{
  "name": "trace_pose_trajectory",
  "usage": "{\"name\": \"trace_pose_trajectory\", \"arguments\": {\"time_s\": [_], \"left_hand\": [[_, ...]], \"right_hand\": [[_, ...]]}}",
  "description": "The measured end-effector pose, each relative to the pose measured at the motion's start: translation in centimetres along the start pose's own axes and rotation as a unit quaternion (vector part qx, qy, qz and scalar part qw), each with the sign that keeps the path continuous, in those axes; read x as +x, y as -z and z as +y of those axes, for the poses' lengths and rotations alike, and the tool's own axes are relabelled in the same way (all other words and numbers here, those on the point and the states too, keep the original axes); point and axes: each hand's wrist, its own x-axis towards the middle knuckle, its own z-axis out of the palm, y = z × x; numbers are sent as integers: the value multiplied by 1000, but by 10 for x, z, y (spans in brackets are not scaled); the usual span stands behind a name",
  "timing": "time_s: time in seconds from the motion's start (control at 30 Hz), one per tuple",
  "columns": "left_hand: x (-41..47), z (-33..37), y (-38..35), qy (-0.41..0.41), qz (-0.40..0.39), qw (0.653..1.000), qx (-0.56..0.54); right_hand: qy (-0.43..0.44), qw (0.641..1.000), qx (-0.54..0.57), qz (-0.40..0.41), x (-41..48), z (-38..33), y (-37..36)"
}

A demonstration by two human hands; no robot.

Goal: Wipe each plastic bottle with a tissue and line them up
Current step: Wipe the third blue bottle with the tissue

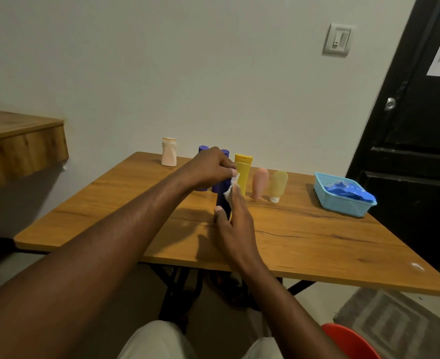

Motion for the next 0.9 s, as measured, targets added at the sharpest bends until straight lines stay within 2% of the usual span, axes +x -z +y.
{"name": "trace_pose_trajectory", "arguments": {"time_s": [0.13,0.33,0.5,0.67,0.77,0.9], "left_hand": [[4,0,4,8,-10,1000,-7],[4,-1,5,12,-14,1000,-8],[3,-2,3,21,-11,999,-21],[4,-2,3,19,-9,999,-31],[3,-3,3,16,-10,999,-28],[0,-2,3,10,-15,1000,-16]], "right_hand": [[-7,1000,2,1,21,-6,5],[-101,993,22,-52,20,7,12],[-58,997,8,-49,-8,5,7],[-14,999,-6,-30,15,-6,5],[-69,996,51,-30,35,-9,11],[-159,980,54,-102,36,1,18]]}}
